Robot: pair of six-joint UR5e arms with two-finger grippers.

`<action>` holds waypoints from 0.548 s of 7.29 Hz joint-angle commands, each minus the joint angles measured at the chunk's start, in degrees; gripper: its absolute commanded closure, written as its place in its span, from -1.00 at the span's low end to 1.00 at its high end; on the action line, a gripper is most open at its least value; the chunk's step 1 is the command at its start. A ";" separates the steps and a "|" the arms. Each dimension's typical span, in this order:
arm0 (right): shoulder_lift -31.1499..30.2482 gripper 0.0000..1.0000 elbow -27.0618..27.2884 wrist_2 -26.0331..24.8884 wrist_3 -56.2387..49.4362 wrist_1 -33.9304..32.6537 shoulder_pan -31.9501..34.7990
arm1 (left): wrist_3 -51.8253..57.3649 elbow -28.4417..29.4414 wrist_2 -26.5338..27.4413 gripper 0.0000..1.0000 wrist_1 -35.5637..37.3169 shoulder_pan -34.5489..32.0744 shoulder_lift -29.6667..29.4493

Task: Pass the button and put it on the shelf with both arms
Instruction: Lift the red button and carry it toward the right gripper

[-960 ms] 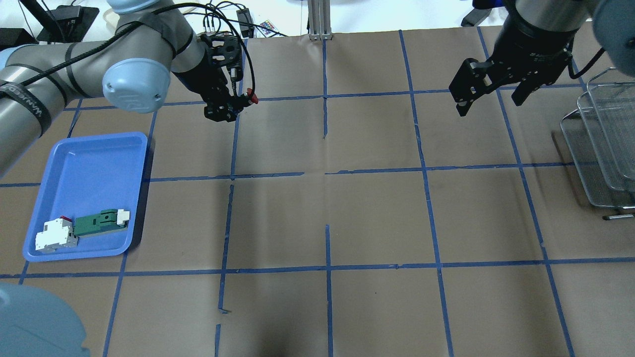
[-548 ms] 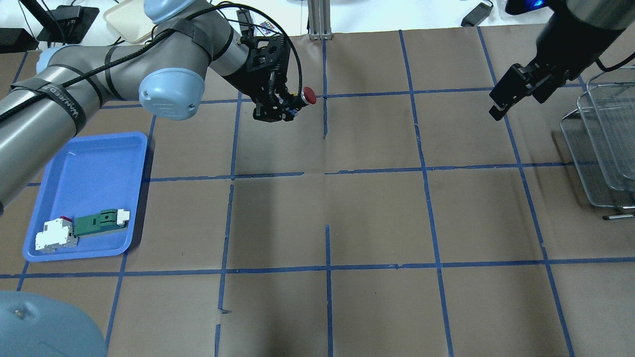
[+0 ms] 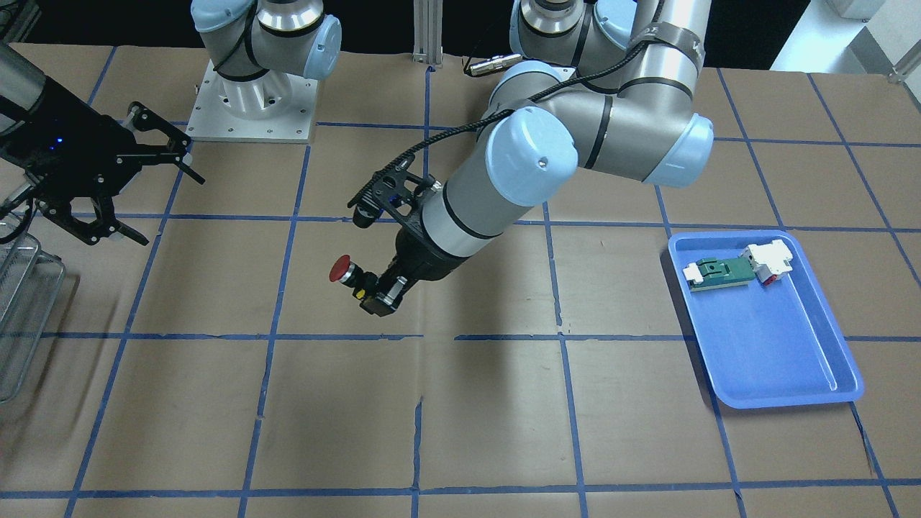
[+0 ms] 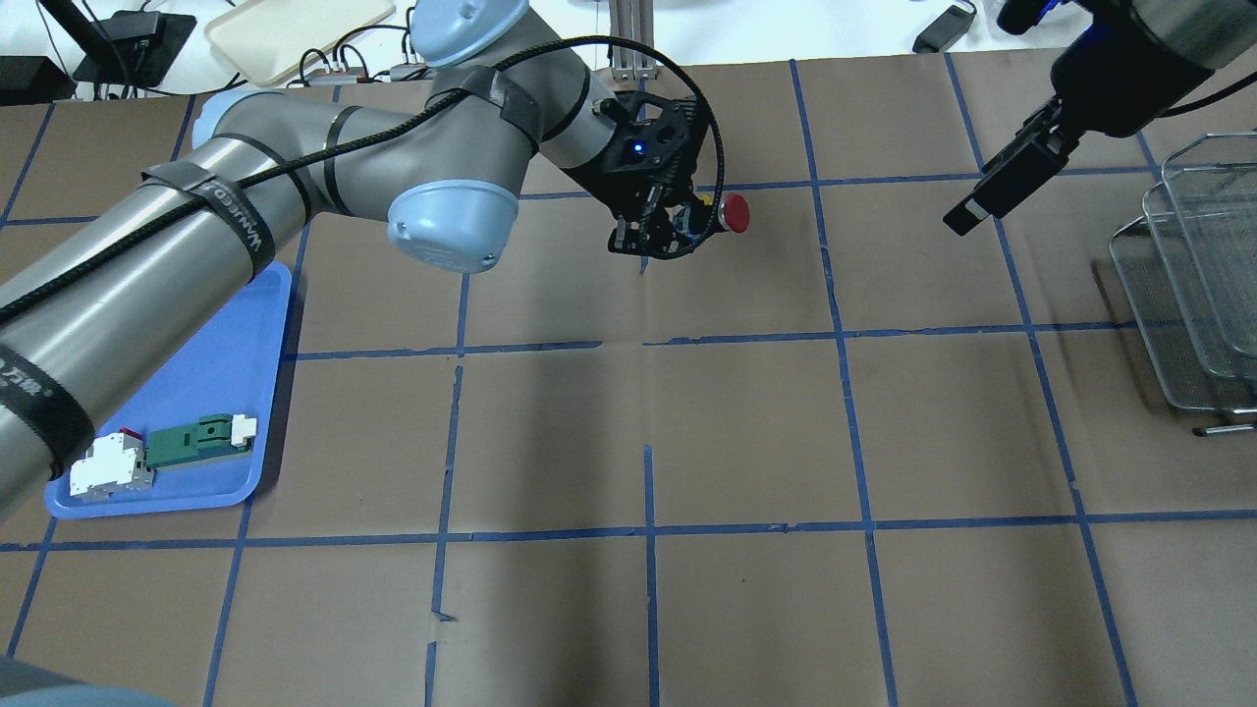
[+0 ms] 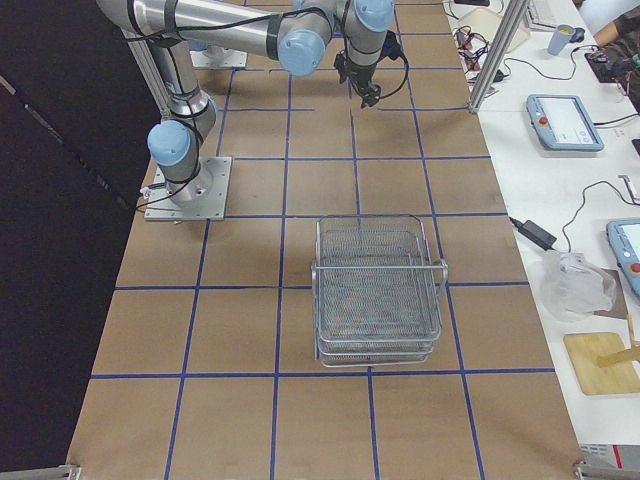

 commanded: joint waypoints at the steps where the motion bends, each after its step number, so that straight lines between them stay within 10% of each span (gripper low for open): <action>1: -0.51 -1.00 0.76 6.99 -21.97 -0.84 0.94 | -0.36 1.88 0.02 1.00 1.38 -4.28 -0.27; 4: -2.43 -1.00 5.93 7.92 -31.50 -2.07 0.94 | -0.63 1.89 -5.60 1.00 1.82 -5.97 2.27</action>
